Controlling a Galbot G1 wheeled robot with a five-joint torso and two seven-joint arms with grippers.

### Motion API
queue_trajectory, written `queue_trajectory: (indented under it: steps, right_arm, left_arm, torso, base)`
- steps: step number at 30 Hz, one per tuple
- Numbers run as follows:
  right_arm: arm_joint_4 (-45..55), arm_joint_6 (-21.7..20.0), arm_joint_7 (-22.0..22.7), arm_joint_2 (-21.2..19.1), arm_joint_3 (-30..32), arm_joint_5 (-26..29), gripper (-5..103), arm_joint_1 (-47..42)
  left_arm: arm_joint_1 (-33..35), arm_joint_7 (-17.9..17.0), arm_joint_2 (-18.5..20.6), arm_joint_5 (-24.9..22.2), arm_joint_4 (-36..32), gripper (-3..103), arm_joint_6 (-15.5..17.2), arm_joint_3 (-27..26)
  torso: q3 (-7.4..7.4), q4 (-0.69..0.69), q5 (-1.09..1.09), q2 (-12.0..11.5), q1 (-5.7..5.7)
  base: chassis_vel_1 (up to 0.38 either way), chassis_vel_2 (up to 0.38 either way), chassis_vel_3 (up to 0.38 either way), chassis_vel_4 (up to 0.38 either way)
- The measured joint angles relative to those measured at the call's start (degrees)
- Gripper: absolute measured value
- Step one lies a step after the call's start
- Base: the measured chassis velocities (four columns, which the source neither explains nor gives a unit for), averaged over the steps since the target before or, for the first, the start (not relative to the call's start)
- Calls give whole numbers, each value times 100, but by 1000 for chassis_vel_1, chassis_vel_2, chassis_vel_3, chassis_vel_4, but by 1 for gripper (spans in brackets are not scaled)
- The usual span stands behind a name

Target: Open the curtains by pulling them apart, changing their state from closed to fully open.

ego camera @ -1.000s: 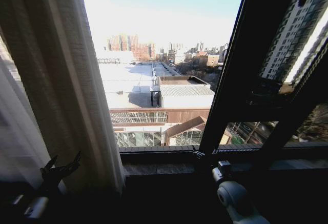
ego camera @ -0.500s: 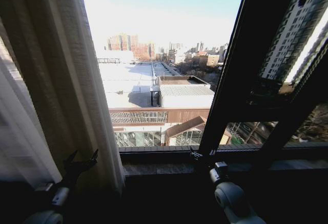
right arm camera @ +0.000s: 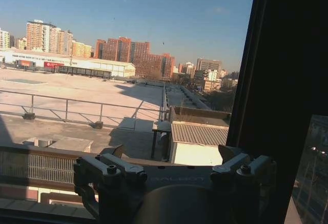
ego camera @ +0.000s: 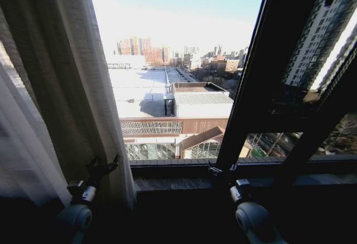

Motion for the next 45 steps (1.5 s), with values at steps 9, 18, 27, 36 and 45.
queue_trajectory:
  steps: [9, 18, 27, 36, 45]
  right_arm:
    - [70, 3, 22, -30, 17, 0, 100, -50]
    - [215, 10, 23, -3, 23, -6, 100, -147]
    - [388, 15, 25, 45, 84, -12, 100, -255]
    - [458, 17, 26, 66, 74, -26, 100, -283]
    - [463, 17, 25, 25, 21, -28, 100, -267]
  left_arm:
    - [6, -124, -23, 25, 34, 66, -10, 47]
    - [23, -124, 79, -38, -15, 32, -22, -55]
    - [72, -119, 131, -146, -110, 2, -23, -154]
    - [147, -344, 142, -298, -123, 0, 85, -667]
    - [175, -842, 209, -710, 142, 0, 265, -1597]
  torso:
    - [0, 1, 0, 0, 0]
    - [0, 0, 0, 0, 0]
    - [-1, 0, -1, 0, 0]
    - [-1, 0, -1, 0, 0]
    - [-1, 0, -1, 0, 0]
  base:
    - [0, 0, 0, 0]
    - [0, 0, 0, 0]
    - [0, 0, 0, 0]
    - [0, 0, 0, 0]
    - [0, 0, 0, 0]
